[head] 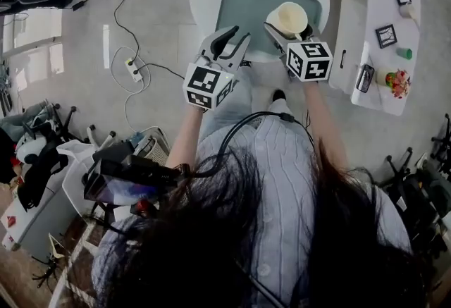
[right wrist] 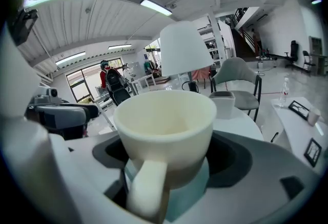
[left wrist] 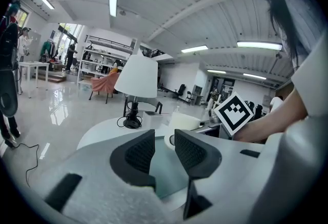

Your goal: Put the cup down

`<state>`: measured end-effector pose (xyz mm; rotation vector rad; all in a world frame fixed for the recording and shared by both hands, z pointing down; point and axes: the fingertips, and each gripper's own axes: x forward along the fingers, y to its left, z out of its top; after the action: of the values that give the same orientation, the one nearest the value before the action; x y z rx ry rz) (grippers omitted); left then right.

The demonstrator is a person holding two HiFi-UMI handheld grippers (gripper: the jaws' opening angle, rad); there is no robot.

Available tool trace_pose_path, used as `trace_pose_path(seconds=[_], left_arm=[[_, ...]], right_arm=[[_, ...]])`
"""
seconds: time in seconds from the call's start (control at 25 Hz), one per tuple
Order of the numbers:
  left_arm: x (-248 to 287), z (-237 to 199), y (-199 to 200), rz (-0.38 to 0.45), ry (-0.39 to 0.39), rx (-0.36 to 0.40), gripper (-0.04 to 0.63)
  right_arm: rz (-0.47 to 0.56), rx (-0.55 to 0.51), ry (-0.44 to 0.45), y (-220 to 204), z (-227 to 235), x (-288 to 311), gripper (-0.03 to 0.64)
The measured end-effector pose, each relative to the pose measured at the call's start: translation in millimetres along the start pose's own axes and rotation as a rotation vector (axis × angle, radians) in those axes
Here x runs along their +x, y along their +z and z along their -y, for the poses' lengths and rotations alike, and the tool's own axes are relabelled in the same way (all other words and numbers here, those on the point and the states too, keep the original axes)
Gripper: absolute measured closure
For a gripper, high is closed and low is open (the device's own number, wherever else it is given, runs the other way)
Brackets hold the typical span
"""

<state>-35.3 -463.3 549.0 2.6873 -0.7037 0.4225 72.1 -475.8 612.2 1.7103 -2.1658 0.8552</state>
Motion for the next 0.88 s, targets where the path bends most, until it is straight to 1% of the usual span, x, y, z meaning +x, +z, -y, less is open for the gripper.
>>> trace_pose_path(seconds=[0.32, 0.56, 0.76, 0.88], left_arm=[[29.6, -12.7, 7.2, -0.026, -0.059, 0.013, 0.465], [37.4, -15.3, 8.0, -0.048, -0.090, 0.015, 0.466], [39.0, -17.7, 4.2, -0.063, -0.083, 0.010, 0.466], [36.5, -19.0, -1.2, -0.072, -0.077, 0.000, 0.466]], right_arm=[[-0.063, -0.012, -0.071, -13.3, 34.3, 42.3, 0.202], [-0.134, -0.021, -0.091, -35.3, 47.3, 64.9, 0.202], [-0.188, -0.037, -0.100, -49.3, 58.6, 81.0, 0.202], [-0.200, -0.051, -0.106, -51.2, 62.5, 88.3, 0.202]])
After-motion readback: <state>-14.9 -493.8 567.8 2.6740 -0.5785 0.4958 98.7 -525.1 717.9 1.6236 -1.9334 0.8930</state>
